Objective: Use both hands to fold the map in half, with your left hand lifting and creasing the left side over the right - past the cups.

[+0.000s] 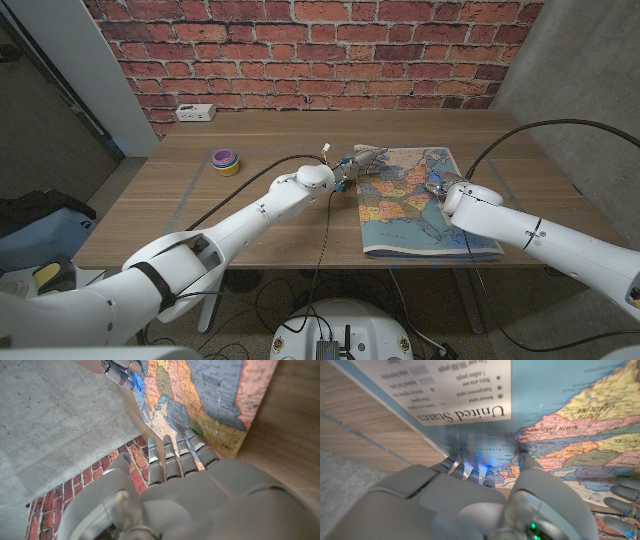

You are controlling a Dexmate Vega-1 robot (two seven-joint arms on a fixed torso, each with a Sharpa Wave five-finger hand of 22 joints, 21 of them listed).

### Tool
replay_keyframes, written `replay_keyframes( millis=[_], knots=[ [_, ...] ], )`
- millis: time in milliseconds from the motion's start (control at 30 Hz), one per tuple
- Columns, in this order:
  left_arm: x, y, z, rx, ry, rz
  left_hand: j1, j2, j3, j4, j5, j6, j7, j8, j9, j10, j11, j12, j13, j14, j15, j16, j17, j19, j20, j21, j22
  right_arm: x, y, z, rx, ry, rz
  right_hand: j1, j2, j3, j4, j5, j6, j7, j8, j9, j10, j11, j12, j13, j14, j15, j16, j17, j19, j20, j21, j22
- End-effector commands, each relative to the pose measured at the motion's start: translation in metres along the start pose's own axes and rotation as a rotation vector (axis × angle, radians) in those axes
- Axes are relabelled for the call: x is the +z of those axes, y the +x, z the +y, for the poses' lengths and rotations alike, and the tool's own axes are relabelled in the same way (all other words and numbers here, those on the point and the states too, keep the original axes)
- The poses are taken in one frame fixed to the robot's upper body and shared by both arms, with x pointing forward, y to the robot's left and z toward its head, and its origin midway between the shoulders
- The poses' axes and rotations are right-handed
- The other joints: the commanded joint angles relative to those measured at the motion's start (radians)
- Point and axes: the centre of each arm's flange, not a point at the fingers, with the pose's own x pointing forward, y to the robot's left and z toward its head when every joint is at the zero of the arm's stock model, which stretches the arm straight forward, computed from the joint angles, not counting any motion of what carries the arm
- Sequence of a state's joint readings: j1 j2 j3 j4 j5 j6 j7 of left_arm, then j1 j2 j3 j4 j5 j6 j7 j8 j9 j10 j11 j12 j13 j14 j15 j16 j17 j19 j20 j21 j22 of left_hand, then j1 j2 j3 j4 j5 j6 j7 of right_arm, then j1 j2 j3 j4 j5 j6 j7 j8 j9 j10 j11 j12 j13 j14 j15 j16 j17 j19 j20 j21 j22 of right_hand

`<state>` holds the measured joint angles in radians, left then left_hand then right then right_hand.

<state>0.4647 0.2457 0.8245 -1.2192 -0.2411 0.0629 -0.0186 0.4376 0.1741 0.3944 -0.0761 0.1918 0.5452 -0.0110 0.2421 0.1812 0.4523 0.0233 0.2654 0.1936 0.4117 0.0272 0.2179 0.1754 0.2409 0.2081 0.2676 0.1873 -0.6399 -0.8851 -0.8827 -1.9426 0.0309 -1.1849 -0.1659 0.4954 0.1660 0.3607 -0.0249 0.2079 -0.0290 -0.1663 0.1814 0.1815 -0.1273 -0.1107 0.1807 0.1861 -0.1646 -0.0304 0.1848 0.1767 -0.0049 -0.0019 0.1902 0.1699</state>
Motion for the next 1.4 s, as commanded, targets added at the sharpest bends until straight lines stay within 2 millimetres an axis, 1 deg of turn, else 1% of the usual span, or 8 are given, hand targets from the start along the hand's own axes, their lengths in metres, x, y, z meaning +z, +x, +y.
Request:
replay_keyframes(
  millis=[33, 167, 333, 567, 700, 900, 1133, 1400],
  knots=[
    [0.032, -0.042, -0.019, 0.167, 0.554, -0.310, 0.067, 0.000, 0.095, -0.052, 0.016, 0.141, -0.019, 0.016, 0.003, 0.095, -0.030, 0.019, 0.010, 0.084, -0.040, 0.012, 0.012, 0.022, -0.020, 0.016, 0.018, 0.002, -0.001, 0.002, -0.011, -0.017, -0.009, 0.019, -0.004, 0.004, -0.016, 0.003, -0.010, -0.002, 0.006, 0.003, -0.009, 0.001, 0.006, 0.002, -0.051, -0.056, 0.002, 0.001, 0.013, 0.009, 0.004, 0.002],
    [0.039, -0.049, -0.018, 0.198, 0.678, -0.311, 0.109, 0.003, 0.130, -0.083, 0.034, 0.238, -0.019, 0.032, 0.004, 0.151, -0.046, 0.038, 0.025, 0.132, -0.076, 0.042, 0.037, 0.029, -0.059, 0.023, 0.024, 0.003, -0.002, 0.001, -0.017, -0.017, -0.009, 0.035, -0.015, 0.007, -0.033, 0.001, -0.009, 0.001, 0.007, 0.003, -0.008, 0.006, 0.008, 0.002, -0.046, -0.052, 0.004, 0.001, 0.018, 0.016, 0.005, 0.002],
    [0.046, -0.052, -0.016, 0.161, 0.774, -0.271, 0.163, 0.005, 0.140, -0.091, 0.060, 0.376, 0.023, 0.052, 0.011, 0.271, -0.053, 0.102, 0.062, 0.226, -0.093, 0.138, 0.113, 0.081, -0.092, 0.059, 0.036, 0.003, -0.003, 0.000, -0.019, -0.020, -0.008, 0.043, -0.028, 0.005, -0.046, 0.000, -0.011, 0.004, 0.007, 0.003, -0.007, 0.009, 0.009, 0.002, -0.042, -0.047, 0.005, 0.001, 0.022, 0.023, 0.006, 0.002],
    [0.051, -0.049, -0.017, 0.061, 0.827, -0.214, 0.255, -0.005, 0.146, -0.102, 0.100, 0.544, 0.091, 0.091, 0.046, 0.476, -0.038, 0.225, 0.143, 0.408, -0.107, 0.333, 0.244, 0.235, -0.140, 0.160, 0.059, 0.002, -0.005, -0.002, -0.023, -0.004, -0.008, 0.048, -0.045, -0.001, -0.058, -0.001, -0.012, 0.006, 0.007, 0.003, -0.006, 0.011, 0.010, 0.002, -0.035, -0.043, 0.008, 0.001, 0.028, 0.028, 0.007, 0.002],
    [0.056, -0.052, -0.019, 0.067, 0.917, -0.203, 0.282, -0.010, 0.148, -0.106, 0.114, 0.570, 0.095, 0.103, 0.062, 0.504, -0.038, 0.248, 0.171, 0.439, -0.113, 0.383, 0.281, 0.318, -0.162, 0.209, 0.067, 0.001, -0.006, -0.002, -0.023, 0.008, -0.007, 0.048, -0.056, -0.008, -0.062, -0.002, -0.011, 0.007, 0.008, 0.003, -0.005, 0.014, 0.011, 0.002, -0.030, -0.039, 0.010, 0.002, 0.032, 0.032, 0.008, 0.002],
    [0.062, -0.055, -0.021, 0.048, 1.015, -0.132, 0.307, -0.021, 0.157, -0.108, 0.129, 0.604, 0.097, 0.118, 0.078, 0.548, -0.046, 0.277, 0.203, 0.483, -0.128, 0.426, 0.308, 0.376, -0.183, 0.253, 0.076, -0.001, -0.007, -0.003, -0.024, 0.016, -0.010, 0.047, -0.062, -0.012, -0.065, -0.003, -0.011, 0.008, 0.008, 0.003, -0.004, 0.014, 0.012, 0.002, -0.029, -0.038, 0.010, 0.002, 0.034, 0.033, 0.009, 0.002],
    [0.063, -0.054, -0.022, -0.011, 1.096, -0.015, 0.304, -0.028, 0.169, -0.101, 0.140, 0.604, 0.092, 0.107, 0.070, 0.534, -0.048, 0.277, 0.219, 0.490, -0.130, 0.418, 0.299, 0.380, -0.190, 0.266, 0.078, 0.000, -0.007, -0.003, -0.017, 0.014, -0.016, 0.047, -0.067, -0.017, -0.068, -0.003, -0.010, 0.007, 0.008, 0.003, -0.002, 0.014, 0.013, 0.002, -0.026, -0.038, 0.011, 0.003, 0.037, 0.035, 0.009, 0.003],
    [0.056, -0.047, -0.024, -0.088, 1.124, 0.061, 0.284, -0.032, 0.200, -0.092, 0.160, 0.600, 0.084, 0.076, 0.050, 0.501, -0.044, 0.270, 0.249, 0.450, -0.132, 0.363, 0.264, 0.250, -0.183, 0.237, 0.070, 0.001, -0.006, -0.002, -0.017, 0.020, -0.019, 0.046, -0.070, -0.023, -0.071, -0.003, -0.009, 0.007, 0.009, 0.004, 0.000, 0.017, 0.014, 0.002, -0.023, -0.036, 0.012, 0.004, 0.042, 0.037, 0.010, 0.003]
  ],
)
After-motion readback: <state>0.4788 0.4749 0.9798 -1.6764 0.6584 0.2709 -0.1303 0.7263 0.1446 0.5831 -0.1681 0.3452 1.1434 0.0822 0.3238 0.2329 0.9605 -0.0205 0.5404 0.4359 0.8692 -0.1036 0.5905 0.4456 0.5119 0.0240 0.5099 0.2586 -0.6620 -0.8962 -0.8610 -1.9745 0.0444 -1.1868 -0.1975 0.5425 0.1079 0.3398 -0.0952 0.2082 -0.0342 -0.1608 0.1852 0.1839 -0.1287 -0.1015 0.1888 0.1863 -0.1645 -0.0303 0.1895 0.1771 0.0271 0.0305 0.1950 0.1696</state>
